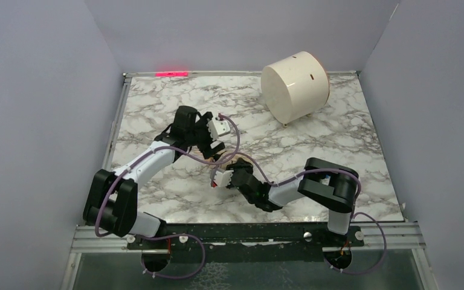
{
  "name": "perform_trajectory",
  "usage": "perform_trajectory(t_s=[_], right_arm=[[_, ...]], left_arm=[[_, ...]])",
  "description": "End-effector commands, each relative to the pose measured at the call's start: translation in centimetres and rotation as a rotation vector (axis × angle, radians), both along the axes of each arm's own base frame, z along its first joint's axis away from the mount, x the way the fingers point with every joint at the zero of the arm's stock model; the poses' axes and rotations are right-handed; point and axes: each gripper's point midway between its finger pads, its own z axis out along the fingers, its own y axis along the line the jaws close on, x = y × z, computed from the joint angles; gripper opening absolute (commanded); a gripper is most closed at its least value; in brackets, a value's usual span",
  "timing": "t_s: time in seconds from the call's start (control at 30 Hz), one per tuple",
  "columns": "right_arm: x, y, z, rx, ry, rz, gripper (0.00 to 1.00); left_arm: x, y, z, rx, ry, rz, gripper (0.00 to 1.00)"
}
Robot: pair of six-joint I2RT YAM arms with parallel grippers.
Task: Put away the umbrella
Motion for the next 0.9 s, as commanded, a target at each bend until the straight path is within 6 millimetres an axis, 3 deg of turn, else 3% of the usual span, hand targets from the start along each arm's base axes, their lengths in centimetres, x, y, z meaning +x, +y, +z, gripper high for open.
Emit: perform_trajectory(t_s=[0.0, 0.33, 0.63, 0.77, 0.87], right_arm=[[-3.3, -4.8, -7.7, -0.286, 0.126, -0.004, 0.17], [-4.1, -3.8, -8.0, -0.275, 0.139, 0.0, 0.17], [-4.1, -3.9, -7.9, -0.274, 0.142, -0.007, 0.17], [-4.1, -3.9, -7.9, -0.274, 0.142, -0.008, 0.17], [-4.1, -3.8, -7.7, -0.267, 0.139, -0.009, 0.17]], left_arm=[[-3.8, -2.5, -2.0, 0.014, 0.108, -0.34, 0.92], [-4.3, -4.6, -5.5, -0.015, 0.377, -0.448, 0.93], [-5.3, -3.3, -9.9, 0.113, 0.512, -0.458, 0.87], [-5.3, -2.4, -11.6, 0.169, 0.54, -0.437, 0.81], [-5.1, -1.7, -12.9, 0.225, 0.554, -0.42, 0.69]])
